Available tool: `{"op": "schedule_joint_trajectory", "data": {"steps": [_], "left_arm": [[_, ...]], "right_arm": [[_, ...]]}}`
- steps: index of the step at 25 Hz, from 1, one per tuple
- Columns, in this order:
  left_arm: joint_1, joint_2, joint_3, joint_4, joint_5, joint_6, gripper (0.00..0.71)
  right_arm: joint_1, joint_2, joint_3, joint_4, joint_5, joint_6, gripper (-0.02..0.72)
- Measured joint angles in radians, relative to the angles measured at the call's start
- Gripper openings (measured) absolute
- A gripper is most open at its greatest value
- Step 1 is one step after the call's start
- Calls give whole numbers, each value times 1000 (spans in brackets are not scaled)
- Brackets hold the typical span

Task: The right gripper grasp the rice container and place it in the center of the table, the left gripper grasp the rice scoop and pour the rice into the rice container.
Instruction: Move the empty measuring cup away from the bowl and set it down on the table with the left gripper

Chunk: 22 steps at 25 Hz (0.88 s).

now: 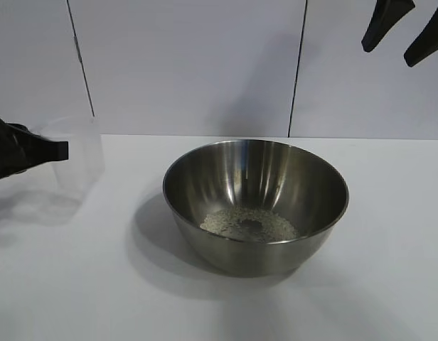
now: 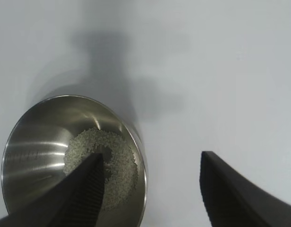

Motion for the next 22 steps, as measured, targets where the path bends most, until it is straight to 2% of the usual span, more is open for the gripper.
{"op": "schedule_joint_trajectory", "data": {"steps": [5, 8, 22], "left_arm": [[0, 95, 0, 137, -108, -5, 8], [-1, 134, 0, 170, -156, -5, 8], [-1, 149, 0, 167, -92, 10, 8]], "right_arm": [[0, 0, 0, 1, -7, 0, 408], [0, 0, 0, 1, -7, 0, 408], [0, 0, 0, 1, -11, 0, 408]]}}
